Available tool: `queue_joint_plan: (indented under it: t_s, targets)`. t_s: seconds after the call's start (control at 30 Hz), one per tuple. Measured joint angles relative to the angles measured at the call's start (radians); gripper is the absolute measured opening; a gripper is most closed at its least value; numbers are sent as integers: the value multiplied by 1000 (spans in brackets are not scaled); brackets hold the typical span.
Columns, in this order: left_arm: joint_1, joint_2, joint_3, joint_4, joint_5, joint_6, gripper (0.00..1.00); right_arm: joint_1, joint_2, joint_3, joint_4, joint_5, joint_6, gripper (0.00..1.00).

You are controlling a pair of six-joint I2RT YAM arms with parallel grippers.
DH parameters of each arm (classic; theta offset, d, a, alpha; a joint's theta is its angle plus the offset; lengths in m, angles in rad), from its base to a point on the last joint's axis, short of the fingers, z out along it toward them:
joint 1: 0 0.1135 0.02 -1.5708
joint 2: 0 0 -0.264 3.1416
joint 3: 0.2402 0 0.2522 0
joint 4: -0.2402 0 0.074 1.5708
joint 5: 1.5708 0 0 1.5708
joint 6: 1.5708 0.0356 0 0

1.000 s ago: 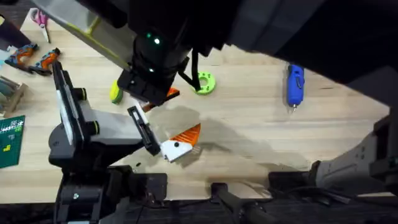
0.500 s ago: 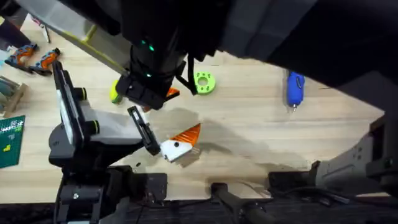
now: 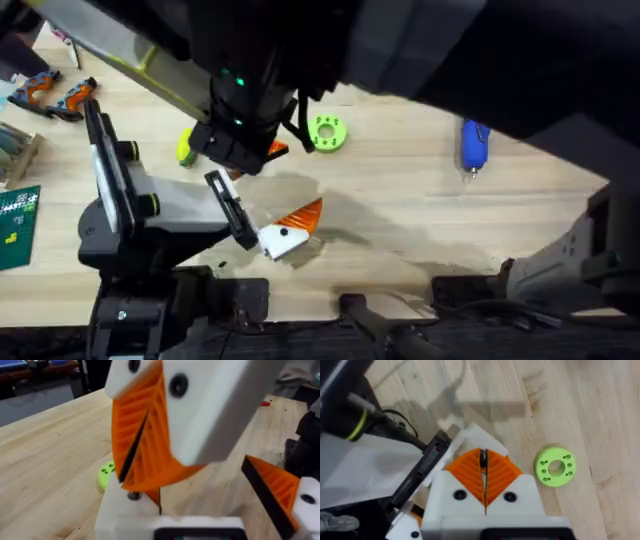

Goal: Pick up the gripper from the table and insert it into the empty holder that is missing its gripper. Then pick up a screw, insert it into the mounting hole, and use the screwdriver to tighten it. Finally, clean up the table by picking up the vegetable and placing it into the bucket.

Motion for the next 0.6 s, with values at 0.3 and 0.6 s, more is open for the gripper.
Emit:
queue_joint_plan:
  t_s: [0.3, 0.6]
  targets:
    - [0, 0, 0, 0, -1, 2, 985, 0, 9, 0, -1, 2, 0, 6]
    - [0, 0, 0, 0, -1, 2, 985, 0, 9, 0, 3, 2, 0, 6]
